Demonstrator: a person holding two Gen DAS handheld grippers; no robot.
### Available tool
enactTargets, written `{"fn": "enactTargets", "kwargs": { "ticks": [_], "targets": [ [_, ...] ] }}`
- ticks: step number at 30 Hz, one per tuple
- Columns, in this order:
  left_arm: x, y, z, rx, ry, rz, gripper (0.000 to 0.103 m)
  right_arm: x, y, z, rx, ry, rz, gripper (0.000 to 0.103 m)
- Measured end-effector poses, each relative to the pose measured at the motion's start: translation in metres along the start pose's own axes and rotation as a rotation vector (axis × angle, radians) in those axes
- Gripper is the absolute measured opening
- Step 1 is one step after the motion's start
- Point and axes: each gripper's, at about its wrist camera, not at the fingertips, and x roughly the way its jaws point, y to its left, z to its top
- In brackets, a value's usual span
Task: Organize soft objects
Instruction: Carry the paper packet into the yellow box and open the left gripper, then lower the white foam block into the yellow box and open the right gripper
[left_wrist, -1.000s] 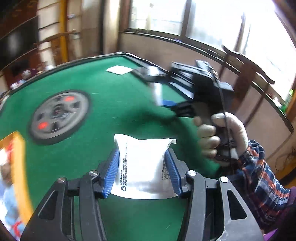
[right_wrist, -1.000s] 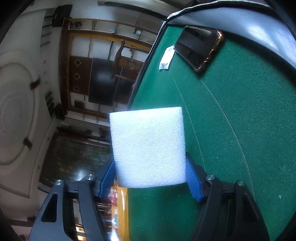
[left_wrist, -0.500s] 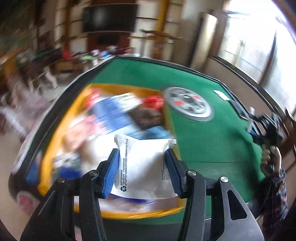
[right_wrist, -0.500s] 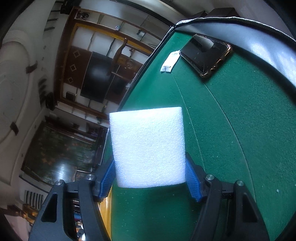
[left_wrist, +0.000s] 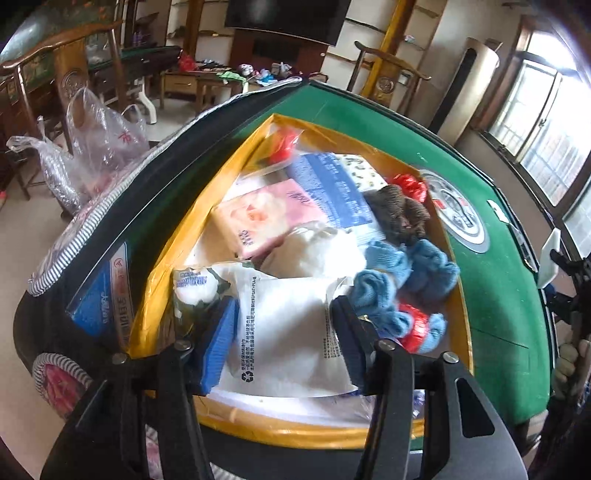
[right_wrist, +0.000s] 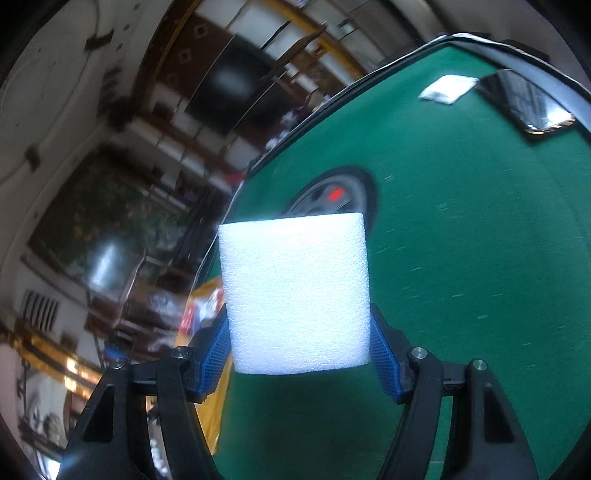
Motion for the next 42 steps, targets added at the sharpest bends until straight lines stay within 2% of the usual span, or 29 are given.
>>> {"fn": "enactTargets", "kwargs": {
  "ticks": [3,7,12,16,20,25,29,33,39,42],
  "targets": [
    [0.001,-0.006,0.000,0.034,-0.021,0.031,0.067,0.024,0.026,-0.002,-0.058,0.054,0.001,0.063],
    [-0.003,-0.004,-0.001,0.024,-0.036,0.032,0.069,0.059,0.055,-0.007,-0.122,0.119,-0.006,0.063],
    [-0.019,0.013,-0.001,-0.039,-0.082,-0.003,0.071,0.093,0.091,-0.019,-0.198,0.200,0.011,0.064],
    [-0.034,0.029,-0.001,-0.079,-0.130,-0.021,0.071,0.107,0.117,-0.047,-0.273,0.281,0.040,0.064],
    [-0.044,0.040,-0.003,-0.106,-0.169,-0.040,0.071,0.117,0.147,-0.091,-0.390,0.373,0.073,0.064],
    [-0.044,0.047,-0.004,-0.133,-0.172,-0.061,0.071,0.125,0.179,-0.142,-0.577,0.450,0.073,0.064],
    [-0.044,0.054,-0.006,-0.160,-0.172,-0.065,0.071,0.136,0.188,-0.162,-0.638,0.535,0.076,0.064],
    [-0.047,0.056,-0.008,-0.171,-0.176,-0.069,0.071,0.159,0.182,-0.162,-0.629,0.578,0.017,0.063],
    [-0.049,0.055,-0.009,-0.167,-0.179,-0.070,0.071,0.182,0.196,-0.148,-0.730,0.513,-0.158,0.063],
    [-0.049,0.050,-0.010,-0.158,-0.179,-0.067,0.071,0.191,0.211,-0.151,-0.802,0.457,-0.246,0.063]
  ]
}}
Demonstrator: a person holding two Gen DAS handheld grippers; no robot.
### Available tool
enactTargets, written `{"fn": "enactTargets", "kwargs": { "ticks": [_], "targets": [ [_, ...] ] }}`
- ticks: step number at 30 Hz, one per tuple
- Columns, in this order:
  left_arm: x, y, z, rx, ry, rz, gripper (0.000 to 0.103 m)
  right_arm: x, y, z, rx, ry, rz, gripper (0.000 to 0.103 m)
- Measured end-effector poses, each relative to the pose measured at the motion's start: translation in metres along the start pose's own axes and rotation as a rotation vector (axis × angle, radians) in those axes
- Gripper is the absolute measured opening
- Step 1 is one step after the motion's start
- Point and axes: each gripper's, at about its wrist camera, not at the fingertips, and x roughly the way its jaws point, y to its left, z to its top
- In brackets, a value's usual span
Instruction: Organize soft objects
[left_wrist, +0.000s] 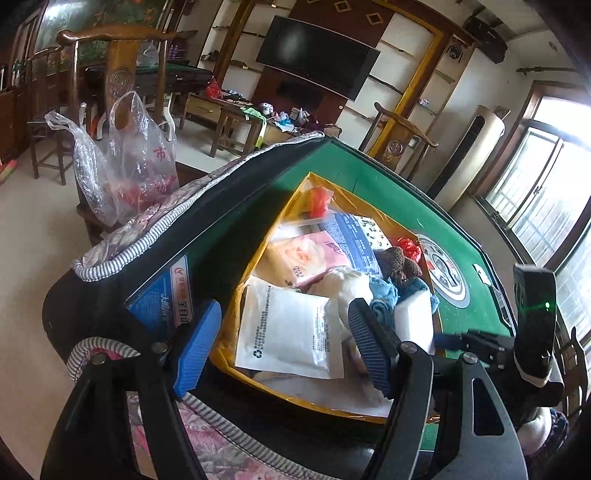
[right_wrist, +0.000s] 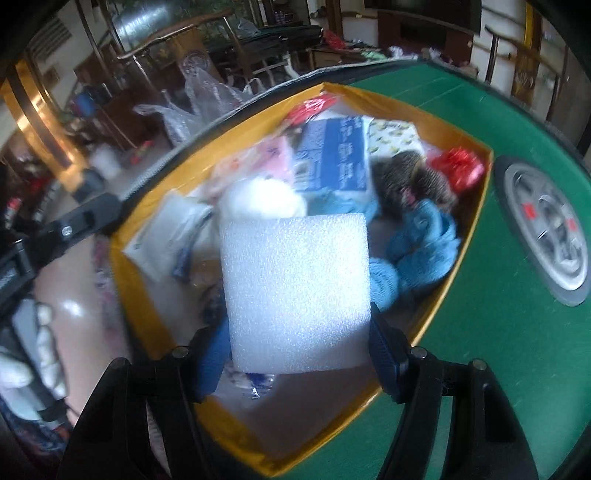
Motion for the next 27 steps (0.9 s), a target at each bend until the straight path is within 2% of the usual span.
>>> {"fn": "enactTargets", "kwargs": {
  "ticks": [3,7,10,12,15,18,27],
  "targets": [
    [-0.001,-0.007,-0.001,0.029,-0.009,0.022,0.071,-0.002,0.006,0.001,-0.016,0.023,0.002,0.064],
    [-0.003,-0.021,-0.001,0.076,-0.034,0.078,0.071,-0.005,0.029,-0.008,-0.083,0.026,-0.045,0.064],
    [-0.007,-0.033,-0.004,0.120,-0.060,0.131,0.071,-0.012,0.033,-0.015,-0.076,0.003,-0.023,0.069],
    [-0.010,-0.039,-0.005,0.144,-0.074,0.162,0.076,-0.018,0.033,-0.019,-0.068,-0.016,-0.002,0.074],
    [-0.016,-0.048,-0.008,0.173,-0.100,0.197,0.078,-0.028,0.028,-0.023,-0.044,-0.045,0.028,0.080],
    [-0.020,-0.058,-0.010,0.197,-0.114,0.229,0.080,-0.034,0.021,-0.029,-0.007,-0.065,0.036,0.080],
    [-0.025,-0.083,-0.016,0.248,-0.124,0.288,0.081,-0.053,-0.011,-0.054,0.133,-0.123,0.074,0.080]
  ]
}}
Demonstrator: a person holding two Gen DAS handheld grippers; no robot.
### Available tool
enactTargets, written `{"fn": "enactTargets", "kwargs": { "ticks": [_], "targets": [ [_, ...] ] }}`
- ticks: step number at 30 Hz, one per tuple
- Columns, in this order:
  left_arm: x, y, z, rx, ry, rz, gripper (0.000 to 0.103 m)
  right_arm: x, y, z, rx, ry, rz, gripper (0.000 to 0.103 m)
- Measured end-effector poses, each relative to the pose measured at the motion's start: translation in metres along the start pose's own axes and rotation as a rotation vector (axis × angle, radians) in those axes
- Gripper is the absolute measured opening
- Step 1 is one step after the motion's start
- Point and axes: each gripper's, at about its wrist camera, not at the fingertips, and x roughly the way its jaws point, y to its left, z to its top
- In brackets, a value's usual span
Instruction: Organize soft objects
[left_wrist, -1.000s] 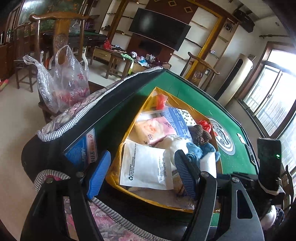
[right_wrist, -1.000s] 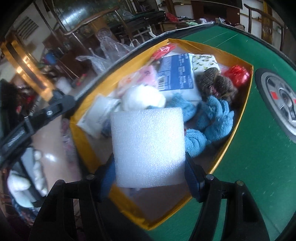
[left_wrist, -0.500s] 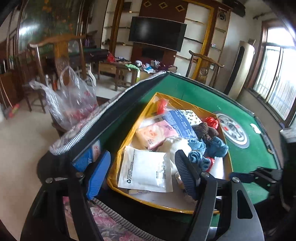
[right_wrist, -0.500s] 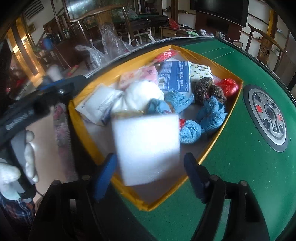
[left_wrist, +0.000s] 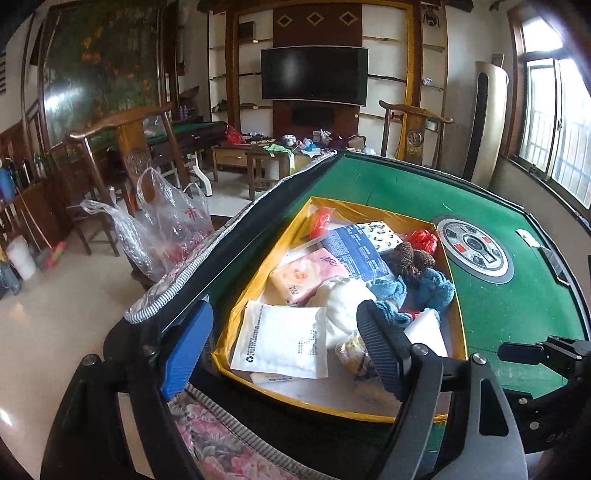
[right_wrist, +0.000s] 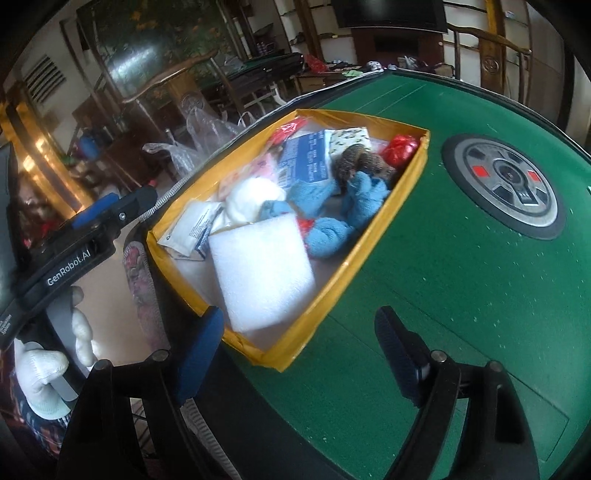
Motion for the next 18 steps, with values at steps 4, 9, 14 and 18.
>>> {"fn": "enactTargets", "kwargs": {
  "ticks": [4,9,14,18],
  "targets": [
    [-0.011,-0.010,0.002,-0.002,-0.032,0.068,0.081,-0.007,-0.005,-0.008,0.010,-0.018,-0.005,0.080],
    [-0.034,-0.016,0.009,-0.058,-0.113,0.055,0.103,-0.015,-0.011,-0.016,0.016,-0.048,-0.003,0.080],
    [-0.013,-0.019,0.009,-0.092,0.011,-0.020,0.103,-0.022,-0.019,-0.018,0.038,-0.074,0.005,0.080],
    [-0.004,-0.030,0.004,-0.076,0.054,-0.002,0.103,-0.025,-0.028,-0.022,0.050,-0.078,-0.006,0.080]
  ]
}}
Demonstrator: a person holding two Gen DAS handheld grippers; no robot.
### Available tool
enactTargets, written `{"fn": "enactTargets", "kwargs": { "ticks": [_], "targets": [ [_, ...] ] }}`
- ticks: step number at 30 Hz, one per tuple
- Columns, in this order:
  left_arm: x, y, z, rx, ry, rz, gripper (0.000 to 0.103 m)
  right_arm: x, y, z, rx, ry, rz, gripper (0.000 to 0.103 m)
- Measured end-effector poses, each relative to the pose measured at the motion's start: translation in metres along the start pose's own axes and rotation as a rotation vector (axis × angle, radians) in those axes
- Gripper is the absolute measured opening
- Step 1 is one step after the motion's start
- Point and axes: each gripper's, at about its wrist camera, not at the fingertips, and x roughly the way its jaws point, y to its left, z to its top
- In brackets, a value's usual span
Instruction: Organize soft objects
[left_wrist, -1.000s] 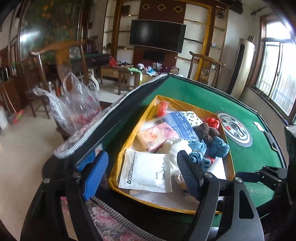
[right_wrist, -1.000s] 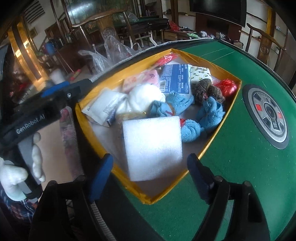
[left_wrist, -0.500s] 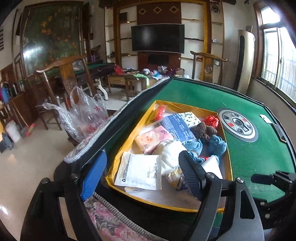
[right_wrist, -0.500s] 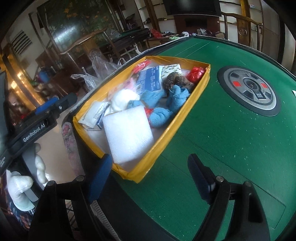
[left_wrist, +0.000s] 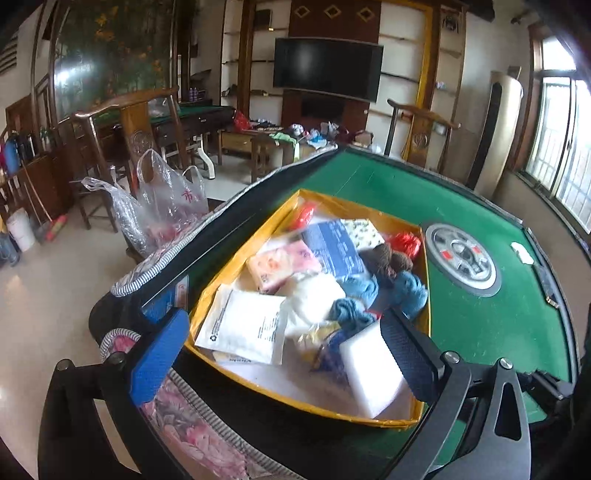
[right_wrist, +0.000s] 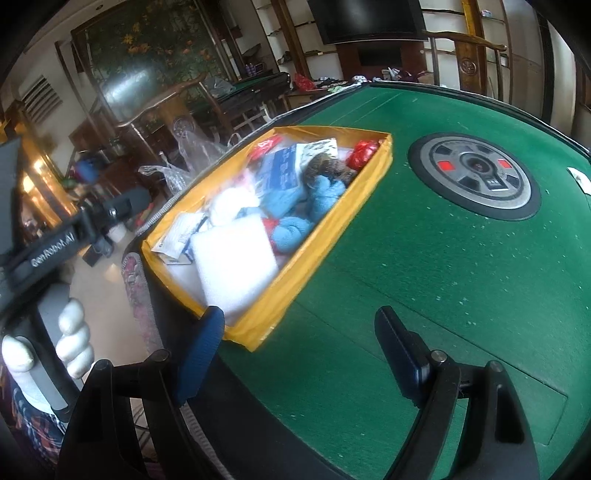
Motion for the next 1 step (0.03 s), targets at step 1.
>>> {"fn": "enactTargets", "kwargs": {
  "ticks": [1],
  "targets": [
    [-0.0004,-0.0047,-0.0016,0.009,0.005,0.000,0.103,-0.0007,-0.0029,-0.0010,0.006,0.000,-0.003,0.080]
  ]
}}
